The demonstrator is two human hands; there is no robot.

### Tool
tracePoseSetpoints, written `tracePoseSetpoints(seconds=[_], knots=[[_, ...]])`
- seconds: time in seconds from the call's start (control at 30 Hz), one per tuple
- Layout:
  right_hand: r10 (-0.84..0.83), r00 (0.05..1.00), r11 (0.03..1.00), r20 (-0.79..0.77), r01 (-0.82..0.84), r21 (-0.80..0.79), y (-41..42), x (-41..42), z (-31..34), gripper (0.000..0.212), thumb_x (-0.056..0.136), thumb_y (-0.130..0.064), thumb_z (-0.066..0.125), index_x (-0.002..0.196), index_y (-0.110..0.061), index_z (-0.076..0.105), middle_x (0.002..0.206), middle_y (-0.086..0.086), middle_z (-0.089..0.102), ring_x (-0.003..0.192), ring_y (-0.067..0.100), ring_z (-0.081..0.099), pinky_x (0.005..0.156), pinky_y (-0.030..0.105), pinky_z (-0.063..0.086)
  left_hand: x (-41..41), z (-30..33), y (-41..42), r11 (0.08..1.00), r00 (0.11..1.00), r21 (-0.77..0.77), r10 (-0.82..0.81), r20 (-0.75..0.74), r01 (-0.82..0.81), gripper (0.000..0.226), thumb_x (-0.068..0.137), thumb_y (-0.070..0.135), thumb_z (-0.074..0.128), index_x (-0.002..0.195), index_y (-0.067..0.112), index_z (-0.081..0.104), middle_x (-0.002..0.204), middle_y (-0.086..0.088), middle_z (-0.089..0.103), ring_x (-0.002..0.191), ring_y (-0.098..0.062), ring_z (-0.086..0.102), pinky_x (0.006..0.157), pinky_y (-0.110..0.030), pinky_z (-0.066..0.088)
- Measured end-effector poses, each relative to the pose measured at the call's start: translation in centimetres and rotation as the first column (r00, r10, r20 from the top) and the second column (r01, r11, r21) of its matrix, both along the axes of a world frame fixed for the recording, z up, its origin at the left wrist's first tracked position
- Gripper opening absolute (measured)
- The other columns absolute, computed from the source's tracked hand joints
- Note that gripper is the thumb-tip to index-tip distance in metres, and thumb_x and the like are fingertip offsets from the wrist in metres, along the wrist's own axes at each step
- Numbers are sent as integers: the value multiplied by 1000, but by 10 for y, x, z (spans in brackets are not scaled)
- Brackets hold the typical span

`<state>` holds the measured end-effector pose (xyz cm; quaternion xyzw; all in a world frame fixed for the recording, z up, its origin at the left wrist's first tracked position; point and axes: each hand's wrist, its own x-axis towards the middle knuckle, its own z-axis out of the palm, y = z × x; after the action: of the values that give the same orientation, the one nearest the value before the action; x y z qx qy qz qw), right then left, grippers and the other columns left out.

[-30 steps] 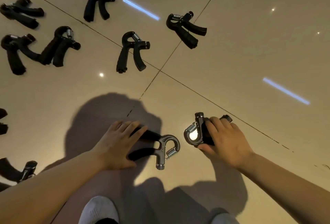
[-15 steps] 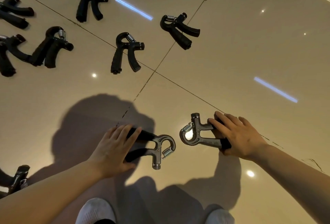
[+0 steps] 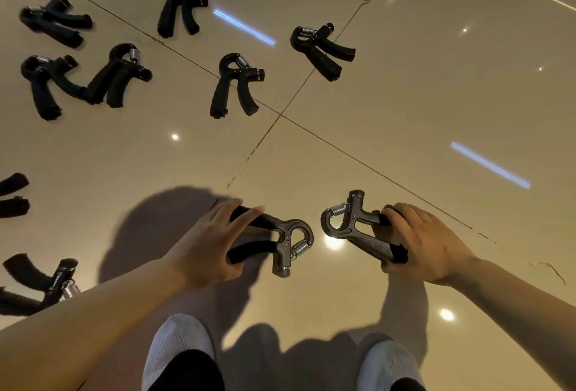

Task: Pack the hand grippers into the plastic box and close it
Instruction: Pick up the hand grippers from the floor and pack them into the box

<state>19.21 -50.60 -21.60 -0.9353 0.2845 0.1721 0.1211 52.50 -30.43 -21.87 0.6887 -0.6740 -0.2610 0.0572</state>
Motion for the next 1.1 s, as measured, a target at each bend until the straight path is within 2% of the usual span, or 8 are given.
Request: tracePoseSetpoints(seconds=[0.1,0.2,0.37,0.53,0.7,0.87,1.0,1.1], knots=[[-77,989,996,129,72,49,23,-6,6,90,58,-62,66,126,-8,45,117,10,51,103,30,53,87,34,47,-12,7,12,997,996,-54,60,-66,-63,93,64,38,72,140,39,18,141,-8,29,125,-29,39,98,-42,43],[-196,936,979,292,167,121,46,-4,20,82,62,-64,57,124,-10,48,119,9,48,108,25,48,88,28,40,-32,14,22,979,998,-196,39,-46,-48,89,61,34,76,137,30,29,139,-10,28,124,-31,35,92,-43,48],[-189,859,981,477,186,54,78,1,44,74,66,-63,54,124,-18,46,124,10,47,113,28,45,93,43,42,-65,34,23,936,999,-350,-20,26,28,77,62,24,75,132,17,42,127,-17,48,114,-35,46,88,-44,49],[-86,884,996,460,92,9,96,-6,49,63,75,-54,55,129,-24,44,134,6,41,123,33,37,94,50,42,-82,47,23,908,959,-334,-191,209,253,72,63,24,71,130,20,46,131,-16,51,120,-37,44,83,-50,52],[-92,880,995,466,95,17,102,-8,42,57,79,-51,57,128,-24,49,134,6,44,128,38,32,96,51,43,-74,37,24,829,898,-354,-363,248,433,59,72,18,66,127,21,44,135,-19,45,122,-41,39,95,-38,43],[-78,867,997,492,77,24,91,5,47,56,79,-51,59,128,-25,50,131,4,47,127,35,37,95,43,42,-65,43,16,802,898,-409,-362,248,436,53,75,30,63,124,22,45,137,-11,37,124,-36,41,85,-38,49],[-116,840,993,529,99,62,77,24,56,58,74,-47,63,123,-17,56,122,5,53,116,30,46,94,40,42,-55,57,9,827,919,-413,-286,272,380,62,70,46,64,124,22,47,136,-11,40,121,-33,42,85,-41,47],[-93,853,996,514,75,56,74,37,56,57,72,-47,60,122,-18,55,122,3,52,120,32,42,95,37,39,-48,58,8,838,922,-405,-265,284,365,58,71,47,64,120,20,49,133,-10,44,117,-33,43,80,-40,51]])
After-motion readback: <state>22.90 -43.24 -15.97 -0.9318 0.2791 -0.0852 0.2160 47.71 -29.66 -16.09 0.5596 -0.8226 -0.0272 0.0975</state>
